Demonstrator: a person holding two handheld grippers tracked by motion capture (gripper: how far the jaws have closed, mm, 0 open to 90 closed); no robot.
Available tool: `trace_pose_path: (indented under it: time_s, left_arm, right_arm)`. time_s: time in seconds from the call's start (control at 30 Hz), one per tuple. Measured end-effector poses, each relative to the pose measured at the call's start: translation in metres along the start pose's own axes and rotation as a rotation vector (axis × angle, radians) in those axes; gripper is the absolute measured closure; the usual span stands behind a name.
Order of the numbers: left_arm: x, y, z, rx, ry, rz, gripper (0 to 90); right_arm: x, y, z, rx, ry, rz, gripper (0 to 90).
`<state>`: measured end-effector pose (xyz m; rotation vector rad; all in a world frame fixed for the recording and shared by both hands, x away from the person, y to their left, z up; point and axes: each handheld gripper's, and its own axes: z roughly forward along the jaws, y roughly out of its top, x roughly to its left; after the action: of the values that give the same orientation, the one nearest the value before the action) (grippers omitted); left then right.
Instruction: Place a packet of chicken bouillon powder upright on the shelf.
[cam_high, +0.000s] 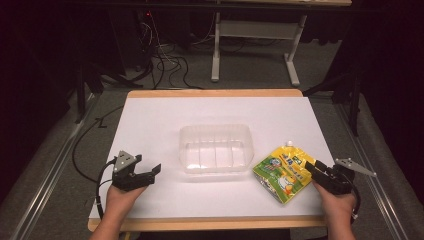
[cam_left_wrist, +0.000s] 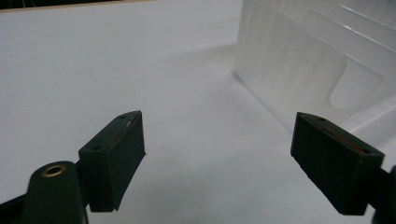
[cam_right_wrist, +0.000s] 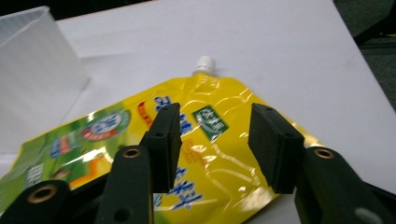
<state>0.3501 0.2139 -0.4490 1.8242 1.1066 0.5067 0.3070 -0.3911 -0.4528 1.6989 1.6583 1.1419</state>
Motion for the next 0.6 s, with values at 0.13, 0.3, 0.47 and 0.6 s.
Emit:
trace_pose_path:
  time_s: [0.13,0.3,0.47,0.6]
  left_arm:
    - [0.007,-0.004,-0.009,-0.020,0.008,-0.029,18.1]
    - [0.010,-0.005,-0.013,-0.037,0.014,-0.044,18.9]
    - [0.005,-0.002,-0.012,-0.039,-0.005,-0.034,20.3]
    - [0.001,-0.001,-0.009,-0.033,-0.012,-0.011,20.5]
  right_arm:
    - [-0.010,0.008,0.011,0.003,-0.017,0.020,44.0]
    - [-0.026,0.011,0.016,0.022,-0.008,0.086,35.2]
    - [-0.046,0.005,0.014,0.023,0.019,0.207,33.2]
    - [-0.057,-0.001,0.017,0.034,0.059,0.282,32.5]
